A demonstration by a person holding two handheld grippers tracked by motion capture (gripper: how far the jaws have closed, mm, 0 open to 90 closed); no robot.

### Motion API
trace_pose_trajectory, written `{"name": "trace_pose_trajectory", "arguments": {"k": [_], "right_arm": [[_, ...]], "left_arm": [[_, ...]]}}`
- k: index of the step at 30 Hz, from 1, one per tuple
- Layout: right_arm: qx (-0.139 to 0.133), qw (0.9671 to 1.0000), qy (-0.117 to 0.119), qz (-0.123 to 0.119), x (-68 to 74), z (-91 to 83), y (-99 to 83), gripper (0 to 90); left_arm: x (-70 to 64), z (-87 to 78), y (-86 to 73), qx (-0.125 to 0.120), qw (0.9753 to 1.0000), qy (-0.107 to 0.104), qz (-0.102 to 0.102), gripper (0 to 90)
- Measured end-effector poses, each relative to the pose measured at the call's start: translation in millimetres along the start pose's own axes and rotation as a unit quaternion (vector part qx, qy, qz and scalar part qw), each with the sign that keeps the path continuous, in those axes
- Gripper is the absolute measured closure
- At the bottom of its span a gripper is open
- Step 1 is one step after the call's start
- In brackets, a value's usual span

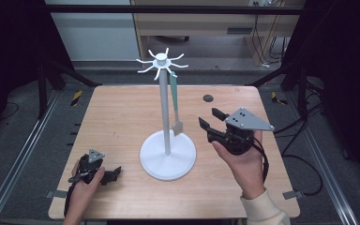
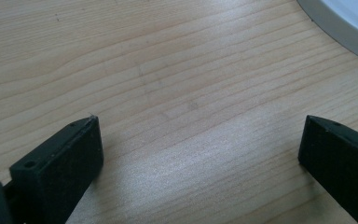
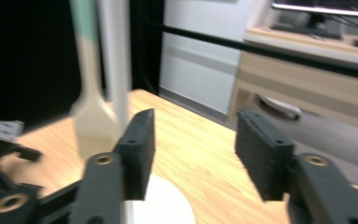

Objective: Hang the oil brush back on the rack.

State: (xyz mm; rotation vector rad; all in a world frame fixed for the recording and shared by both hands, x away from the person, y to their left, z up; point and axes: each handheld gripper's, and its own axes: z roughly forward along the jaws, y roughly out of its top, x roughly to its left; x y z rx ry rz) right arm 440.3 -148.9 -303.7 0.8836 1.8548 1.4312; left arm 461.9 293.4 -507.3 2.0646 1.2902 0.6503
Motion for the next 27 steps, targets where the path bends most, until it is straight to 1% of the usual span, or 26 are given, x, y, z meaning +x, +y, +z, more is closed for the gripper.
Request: {"name": "trace_pose_trajectory", "arguments": {"k": [2,5,8,12,15,19,27], "right_arm": [[0.007,0.9999,-0.013,0.008,-6.4,1.5,-8.5,38.0],[0.031,0.9987,-0.039,0.013,-14.9,5.7,-22.7,29.5],[0.044,0.9973,-0.056,0.015,-22.0,8.1,-32.4,24.4],[0.058,0.9949,-0.076,0.032,-32.8,10.3,-44.4,18.1],[0.067,0.9931,-0.087,0.040,-39.1,11.2,-52.8,15.1],[0.079,0.9912,-0.093,0.051,-45.4,12.1,-63.6,13.9],[0.091,0.9889,-0.102,0.058,-52.1,11.2,-75.8,9.8]], "left_arm": [[0.0,0.0,0.0,0.000,1.0000,0.000,0.000,0.0],[0.0,0.0,0.0,0.000,1.0000,0.000,0.000,0.0],[0.0,0.0,0.0,0.000,1.0000,0.000,0.000,0.0],[0.0,0.0,0.0,0.000,1.0000,0.000,0.000,0.0],[0.0,0.0,0.0,0.000,1.0000,0.000,0.000,0.0],[0.0,0.0,0.0,0.000,1.0000,0.000,0.000,0.0],[-0.1,0.1,0.1,0.000,1.0000,0.000,0.000,0.0]]}}
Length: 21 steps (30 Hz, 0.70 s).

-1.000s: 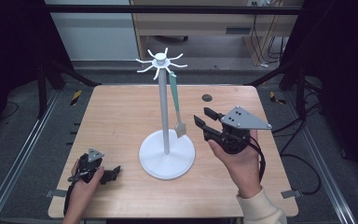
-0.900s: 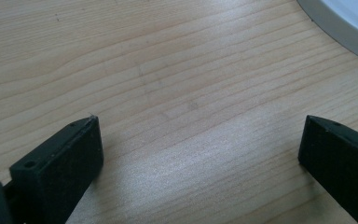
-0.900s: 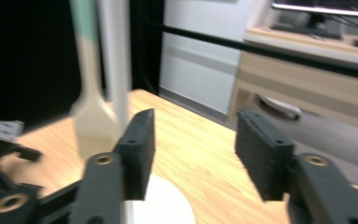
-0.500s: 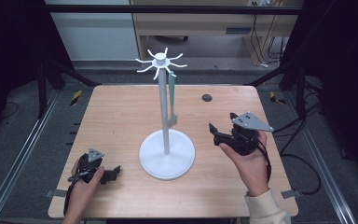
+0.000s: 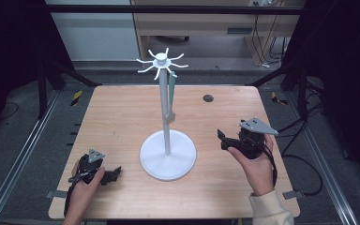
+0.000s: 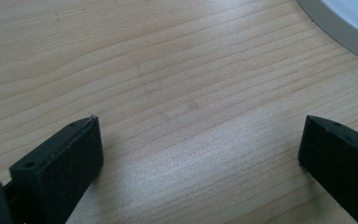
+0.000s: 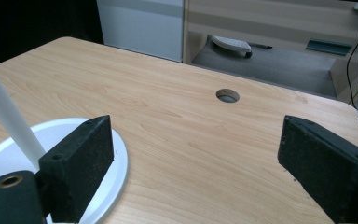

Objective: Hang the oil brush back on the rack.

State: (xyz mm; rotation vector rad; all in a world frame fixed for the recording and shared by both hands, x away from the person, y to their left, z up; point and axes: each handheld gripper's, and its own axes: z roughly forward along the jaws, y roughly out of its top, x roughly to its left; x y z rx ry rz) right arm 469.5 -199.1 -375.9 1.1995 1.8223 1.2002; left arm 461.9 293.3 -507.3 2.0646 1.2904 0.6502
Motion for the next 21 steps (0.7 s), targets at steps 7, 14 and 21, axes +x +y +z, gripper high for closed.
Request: {"name": "trace_pose_trajectory", "arguments": {"k": [7,14,21], "right_arm": [[0.014,0.9999,-0.007,0.003,-5.0,3.2,-9.9,7.6],[0.028,0.9996,-0.009,0.004,-9.3,10.0,-22.3,6.4],[0.058,0.9982,-0.008,0.010,-14.1,20.3,-38.3,6.2]], "left_arm": [[-0.1,0.1,0.1,0.000,1.0000,0.000,0.000,0.0],[0.0,0.1,0.1,0.000,1.0000,0.000,0.000,0.0],[0.1,0.0,0.1,0.000,1.0000,-0.001,0.000,0.0]]}}
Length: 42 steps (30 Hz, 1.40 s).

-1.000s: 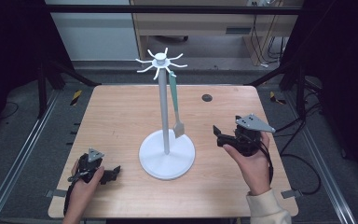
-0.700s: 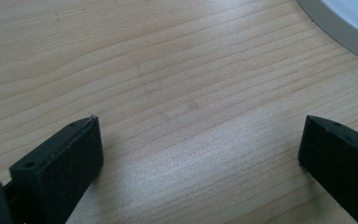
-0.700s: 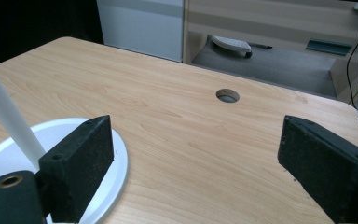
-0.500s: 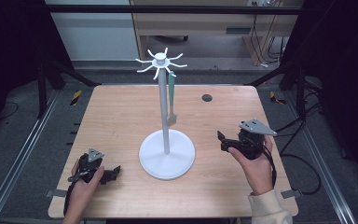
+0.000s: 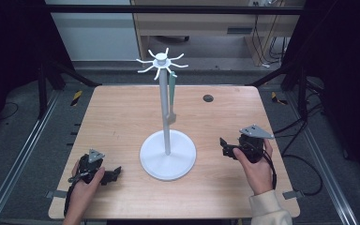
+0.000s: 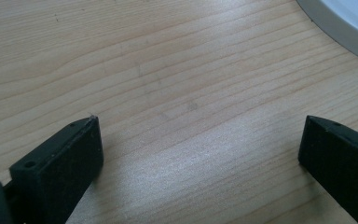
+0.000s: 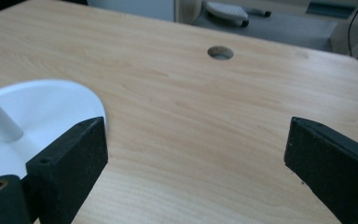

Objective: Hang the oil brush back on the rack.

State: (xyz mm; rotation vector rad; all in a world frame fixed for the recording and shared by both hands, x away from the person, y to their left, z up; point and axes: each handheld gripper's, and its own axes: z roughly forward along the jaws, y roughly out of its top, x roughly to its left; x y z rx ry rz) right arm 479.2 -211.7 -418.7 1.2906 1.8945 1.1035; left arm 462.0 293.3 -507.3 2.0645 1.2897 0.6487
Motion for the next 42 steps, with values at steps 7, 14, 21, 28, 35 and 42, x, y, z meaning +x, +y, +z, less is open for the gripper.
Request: {"name": "trace_pose_trajectory", "arguments": {"k": [7,14,21,28,35,42], "right_arm": [[0.016,0.9999,0.006,-0.002,-1.1,7.6,-8.4,6.3],[0.038,0.9992,0.010,0.003,-4.3,15.8,-18.6,7.3],[0.046,0.9989,0.010,0.008,-8.7,20.1,-25.3,8.2],[0.048,0.9988,0.010,0.009,-12.7,25.9,-33.4,8.2],[0.061,0.9981,0.003,0.008,-16.8,33.0,-42.0,8.2],[0.062,0.9981,-0.001,0.003,-20.3,37.2,-47.7,8.7]], "left_arm": [[2.1,-1.2,0.1,-0.012,0.9999,-0.011,-0.005,2.1],[1.7,-4.9,2.0,-0.036,0.9992,-0.018,-0.007,2.2],[0.0,-7.4,3.5,-0.054,0.9983,-0.023,-0.003,2.2],[-1.1,-10.0,4.9,-0.074,0.9971,-0.021,0.004,2.2],[-1.6,-10.8,5.4,-0.082,0.9964,-0.017,0.011,2.3],[-1.7,-9.5,4.9,-0.082,0.9964,-0.014,0.014,2.3]]}}
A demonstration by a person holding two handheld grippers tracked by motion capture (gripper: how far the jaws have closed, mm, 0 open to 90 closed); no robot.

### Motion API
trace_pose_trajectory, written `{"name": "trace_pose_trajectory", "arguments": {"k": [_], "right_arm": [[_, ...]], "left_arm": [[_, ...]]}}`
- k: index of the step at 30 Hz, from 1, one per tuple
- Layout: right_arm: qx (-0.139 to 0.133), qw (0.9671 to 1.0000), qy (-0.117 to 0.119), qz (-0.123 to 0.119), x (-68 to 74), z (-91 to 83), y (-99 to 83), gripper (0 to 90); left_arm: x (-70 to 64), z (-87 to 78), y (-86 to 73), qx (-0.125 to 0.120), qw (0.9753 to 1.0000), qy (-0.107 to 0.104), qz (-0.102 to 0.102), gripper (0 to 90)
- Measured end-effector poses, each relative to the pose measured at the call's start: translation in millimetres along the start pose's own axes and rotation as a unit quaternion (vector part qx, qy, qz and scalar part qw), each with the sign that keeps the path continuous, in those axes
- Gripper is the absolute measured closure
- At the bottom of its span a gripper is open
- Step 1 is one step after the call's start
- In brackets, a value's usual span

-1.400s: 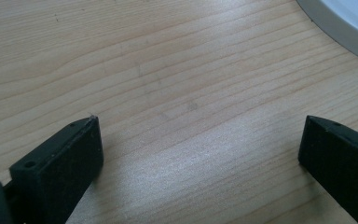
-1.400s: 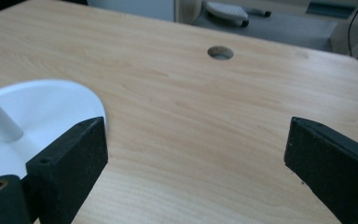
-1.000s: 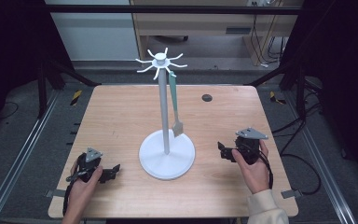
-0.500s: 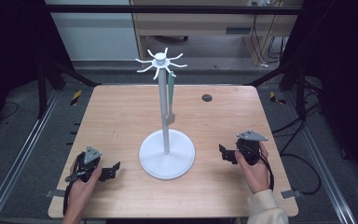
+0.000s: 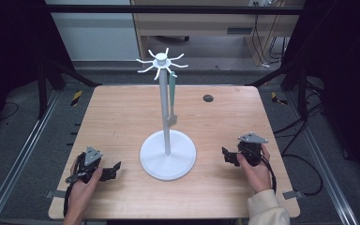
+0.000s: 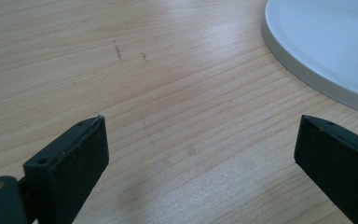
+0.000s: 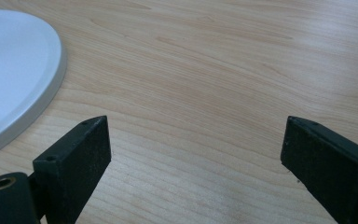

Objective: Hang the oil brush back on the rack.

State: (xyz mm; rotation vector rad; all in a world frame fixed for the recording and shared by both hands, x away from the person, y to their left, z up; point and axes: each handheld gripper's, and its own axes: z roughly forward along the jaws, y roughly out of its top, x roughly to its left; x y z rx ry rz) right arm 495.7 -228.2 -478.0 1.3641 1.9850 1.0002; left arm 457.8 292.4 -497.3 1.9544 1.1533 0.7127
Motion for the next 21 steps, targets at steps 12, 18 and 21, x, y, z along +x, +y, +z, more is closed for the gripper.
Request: {"name": "trace_pose_trajectory", "arguments": {"k": [12,18,21], "right_arm": [[-0.006,0.9999,0.007,0.003,-2.0,4.9,-4.8,9.0],[-0.009,0.9999,0.010,0.000,-2.4,7.0,-7.3,9.3],[-0.009,0.9999,0.008,-0.001,-2.5,7.3,-7.6,9.3]], "left_arm": [[1.8,0.2,-0.7,-0.003,1.0000,0.005,0.001,2.3],[2.4,-0.9,-0.3,-0.009,0.9999,0.007,0.001,2.3],[2.6,-1.4,0.0,-0.012,0.9999,0.007,0.000,2.3]]}}
